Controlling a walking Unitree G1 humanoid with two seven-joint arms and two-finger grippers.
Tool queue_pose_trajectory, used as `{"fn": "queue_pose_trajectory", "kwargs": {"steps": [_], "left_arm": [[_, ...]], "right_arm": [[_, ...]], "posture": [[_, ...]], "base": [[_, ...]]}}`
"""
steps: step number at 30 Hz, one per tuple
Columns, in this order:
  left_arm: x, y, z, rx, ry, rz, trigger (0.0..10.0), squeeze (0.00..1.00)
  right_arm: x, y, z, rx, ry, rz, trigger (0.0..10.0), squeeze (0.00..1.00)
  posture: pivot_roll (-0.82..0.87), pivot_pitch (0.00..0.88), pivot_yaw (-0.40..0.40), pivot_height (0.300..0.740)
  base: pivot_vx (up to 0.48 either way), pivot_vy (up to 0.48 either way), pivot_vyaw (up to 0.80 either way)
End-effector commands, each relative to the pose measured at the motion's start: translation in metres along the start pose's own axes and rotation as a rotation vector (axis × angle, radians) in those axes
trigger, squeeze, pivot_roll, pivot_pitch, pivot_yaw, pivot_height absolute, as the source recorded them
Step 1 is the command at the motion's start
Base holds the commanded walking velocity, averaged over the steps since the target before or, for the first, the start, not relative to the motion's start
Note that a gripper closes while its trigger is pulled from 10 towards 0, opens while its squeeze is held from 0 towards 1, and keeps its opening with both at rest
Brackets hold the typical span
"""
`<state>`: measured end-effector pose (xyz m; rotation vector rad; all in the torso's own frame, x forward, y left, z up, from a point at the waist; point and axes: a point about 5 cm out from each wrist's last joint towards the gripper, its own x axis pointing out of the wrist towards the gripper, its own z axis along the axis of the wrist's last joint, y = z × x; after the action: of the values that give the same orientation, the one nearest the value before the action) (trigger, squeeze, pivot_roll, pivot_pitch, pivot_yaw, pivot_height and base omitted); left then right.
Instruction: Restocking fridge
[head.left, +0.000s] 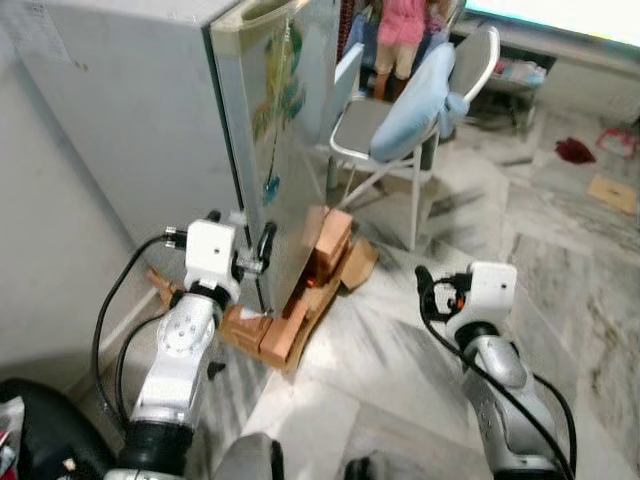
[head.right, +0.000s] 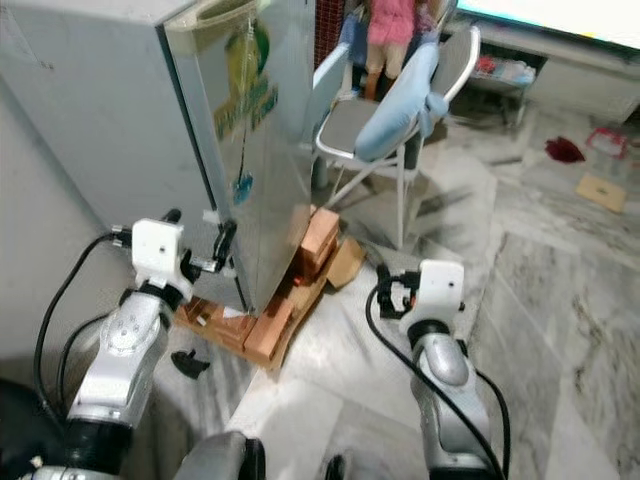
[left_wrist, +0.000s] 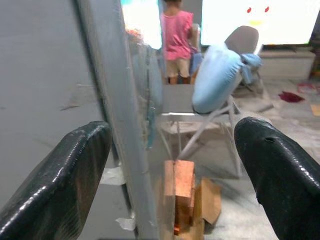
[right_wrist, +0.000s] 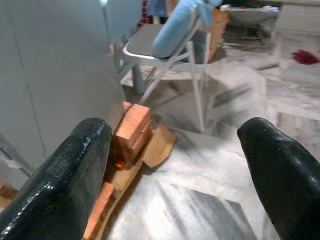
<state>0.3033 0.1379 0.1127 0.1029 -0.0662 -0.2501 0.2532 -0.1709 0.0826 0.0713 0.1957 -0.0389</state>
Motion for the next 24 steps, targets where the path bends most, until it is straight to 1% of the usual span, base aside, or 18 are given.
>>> {"fn": "queue_pose_trajectory", "kwargs": {"steps": [1,6,7,9,13,21,23,24], "left_arm": [[0.004,-0.005,-0.003,-0.009,0.007,-0.021,10.0,0.00],[0.016,-0.005,-0.002,-0.008,0.006,-0.014,10.0,0.00],[0.019,-0.006,0.001,-0.012,-0.015,-0.031,10.0,0.00],[0.020,-0.007,0.003,-0.021,-0.028,-0.041,10.0,0.00],[0.020,-0.007,0.002,-0.039,-0.031,-0.036,10.0,0.00],[0.015,-0.007,-0.003,-0.037,-0.035,-0.020,10.0,0.00],[0.014,-0.003,-0.004,-0.030,-0.027,0.036,10.0,0.00],[0.014,-0.002,-0.004,-0.027,-0.022,0.045,10.0,0.00]], "right_arm": [[-0.002,-0.004,0.003,-0.005,-0.002,-0.018,10.0,0.00],[-0.005,-0.005,0.003,-0.004,0.000,-0.024,10.0,0.00],[-0.006,-0.006,0.003,-0.005,0.001,-0.027,10.0,0.00],[-0.007,-0.006,0.003,-0.005,0.002,-0.030,10.0,0.00],[-0.009,-0.007,0.003,-0.003,0.005,-0.034,10.0,0.00],[-0.008,-0.006,0.002,-0.006,0.013,-0.026,10.0,0.00],[-0.007,-0.006,0.002,-0.008,0.014,-0.022,10.0,0.00],[-0.007,-0.006,0.002,-0.008,0.013,-0.022,10.0,0.00]], "posture": [[-0.03,0.087,-0.033,0.740],[-0.04,0.091,-0.030,0.740],[-0.04,0.093,-0.028,0.740],[-0.05,0.096,-0.028,0.740],[-0.04,0.099,-0.027,0.740],[-0.04,0.097,-0.031,0.740],[-0.04,0.092,-0.032,0.740],[-0.04,0.092,-0.032,0.740]], "base": [[0.000,0.000,0.00],[0.000,0.000,0.00],[0.000,0.000,0.00],[0.000,0.000,0.00],[0.213,0.000,0.00],[0.447,0.000,0.00],[0.165,0.309,0.00],[0.000,0.000,0.00]]}}
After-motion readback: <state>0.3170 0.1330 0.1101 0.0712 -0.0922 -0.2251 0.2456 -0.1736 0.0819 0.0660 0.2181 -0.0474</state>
